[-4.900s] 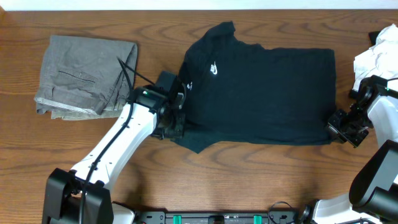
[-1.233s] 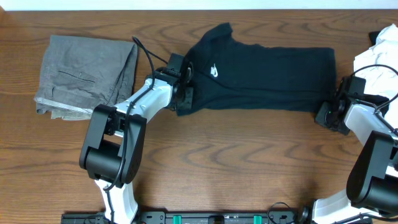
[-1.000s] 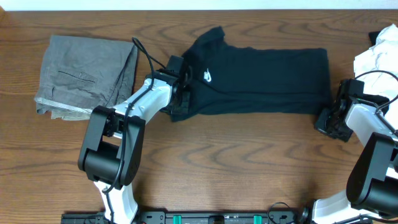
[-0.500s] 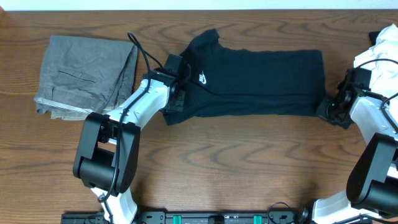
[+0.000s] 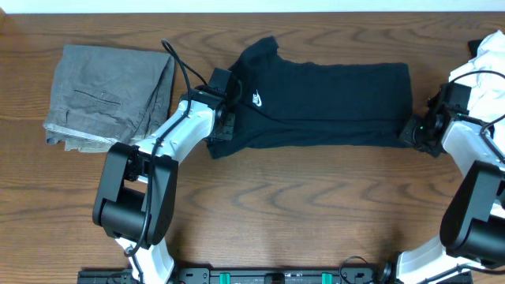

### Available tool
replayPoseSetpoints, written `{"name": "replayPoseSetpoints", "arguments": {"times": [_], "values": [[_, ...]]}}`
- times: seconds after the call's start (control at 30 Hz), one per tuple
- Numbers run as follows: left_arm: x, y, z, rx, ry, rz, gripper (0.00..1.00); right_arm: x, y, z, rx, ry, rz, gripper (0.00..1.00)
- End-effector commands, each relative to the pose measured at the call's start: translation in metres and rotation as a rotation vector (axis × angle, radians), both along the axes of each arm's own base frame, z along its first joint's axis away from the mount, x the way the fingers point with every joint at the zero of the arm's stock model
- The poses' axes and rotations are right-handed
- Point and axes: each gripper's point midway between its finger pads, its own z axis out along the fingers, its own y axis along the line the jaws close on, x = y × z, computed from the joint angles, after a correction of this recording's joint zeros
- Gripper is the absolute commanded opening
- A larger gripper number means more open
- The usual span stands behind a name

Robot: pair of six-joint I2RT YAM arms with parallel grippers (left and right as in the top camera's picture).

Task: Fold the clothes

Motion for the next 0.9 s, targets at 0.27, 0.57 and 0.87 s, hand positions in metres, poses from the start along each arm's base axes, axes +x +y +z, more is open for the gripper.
{"name": "replayPoseSetpoints", "arguments": {"times": [0.27,0.57,0.87], "values": [[0.002,0.004,0.006,0.010,-0.019,0.003,0.15,0.002,0.005,-0.037,0.024,0.059,0.039,0.01],[-0.004,0.006,0.005,0.016,0.002,0.009,0.15,-0.057,-0.026,-0.023,-0.095,0.267,-0.112,0.01],[-0.004,0.006,0.005,0.017,0.005,0.009,0.15,-0.058,-0.020,-0.013,-0.061,0.245,-0.109,0.01]]}}
